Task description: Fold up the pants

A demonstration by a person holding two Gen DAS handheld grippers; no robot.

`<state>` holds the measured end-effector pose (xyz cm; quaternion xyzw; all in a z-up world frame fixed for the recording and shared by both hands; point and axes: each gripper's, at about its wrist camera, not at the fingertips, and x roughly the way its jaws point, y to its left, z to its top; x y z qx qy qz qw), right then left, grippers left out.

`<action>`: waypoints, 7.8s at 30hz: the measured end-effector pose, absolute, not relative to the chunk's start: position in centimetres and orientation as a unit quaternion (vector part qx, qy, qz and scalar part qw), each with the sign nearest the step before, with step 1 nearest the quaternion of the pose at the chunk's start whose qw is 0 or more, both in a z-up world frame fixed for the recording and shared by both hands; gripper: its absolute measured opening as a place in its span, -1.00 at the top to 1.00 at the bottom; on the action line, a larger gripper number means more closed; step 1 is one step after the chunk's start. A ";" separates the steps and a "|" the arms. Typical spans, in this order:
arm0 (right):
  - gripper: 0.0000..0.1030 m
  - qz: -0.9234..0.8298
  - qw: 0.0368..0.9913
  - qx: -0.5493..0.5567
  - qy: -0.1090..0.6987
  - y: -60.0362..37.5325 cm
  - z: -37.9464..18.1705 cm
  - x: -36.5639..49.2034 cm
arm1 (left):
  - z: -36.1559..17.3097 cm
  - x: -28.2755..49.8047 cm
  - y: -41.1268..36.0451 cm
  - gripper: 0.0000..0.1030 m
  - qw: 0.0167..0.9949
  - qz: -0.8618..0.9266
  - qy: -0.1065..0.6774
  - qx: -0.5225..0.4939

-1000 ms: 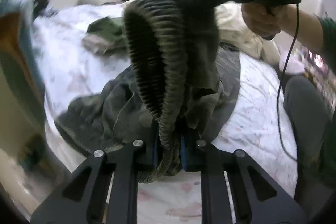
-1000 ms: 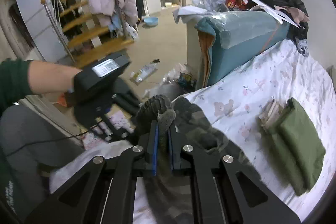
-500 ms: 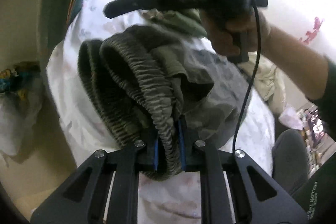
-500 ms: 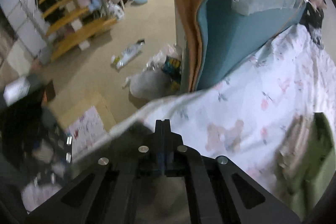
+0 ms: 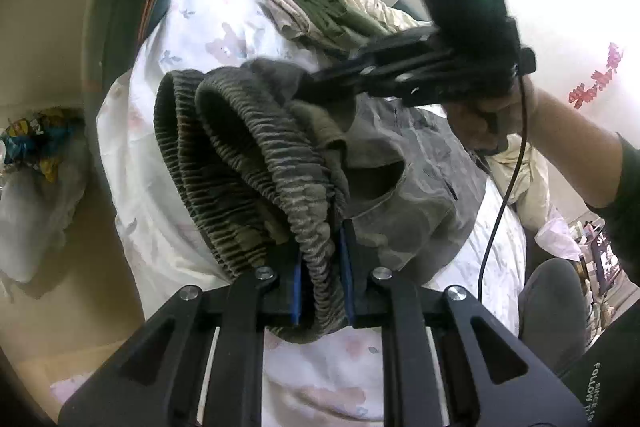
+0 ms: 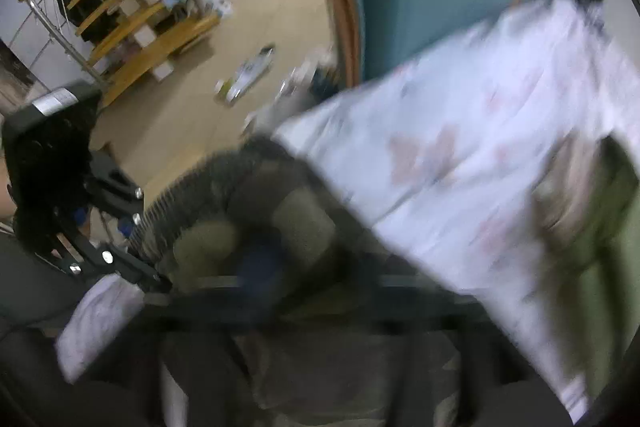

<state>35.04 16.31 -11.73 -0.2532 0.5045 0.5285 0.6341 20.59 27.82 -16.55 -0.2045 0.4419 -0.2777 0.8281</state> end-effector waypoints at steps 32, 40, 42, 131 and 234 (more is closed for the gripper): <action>0.70 0.354 0.791 -0.090 0.491 2.1 -10.0 33.3 | -11.9 20.0 30.3 0.51 0.899 -0.113 0.385 -0.176; 0.77 0.221 0.809 -0.069 0.540 -1.6 -19.4 34.2 | -17.4 28.2 22.8 0.85 0.849 -0.040 0.526 -0.039; 0.76 0.229 0.805 -0.042 0.546 -2.4 -18.9 34.5 | -17.9 28.8 22.6 0.85 0.847 -0.037 0.530 -0.027; -0.25 0.110 0.796 0.283 0.523 -33.7 -12.5 21.6 | -20.5 13.2 23.3 -0.35 0.816 0.147 0.252 -0.499; -0.11 -0.460 0.726 0.165 0.484 -60.5 -7.3 12.3 | -4.2 7.9 27.7 0.53 0.830 0.144 0.505 -0.187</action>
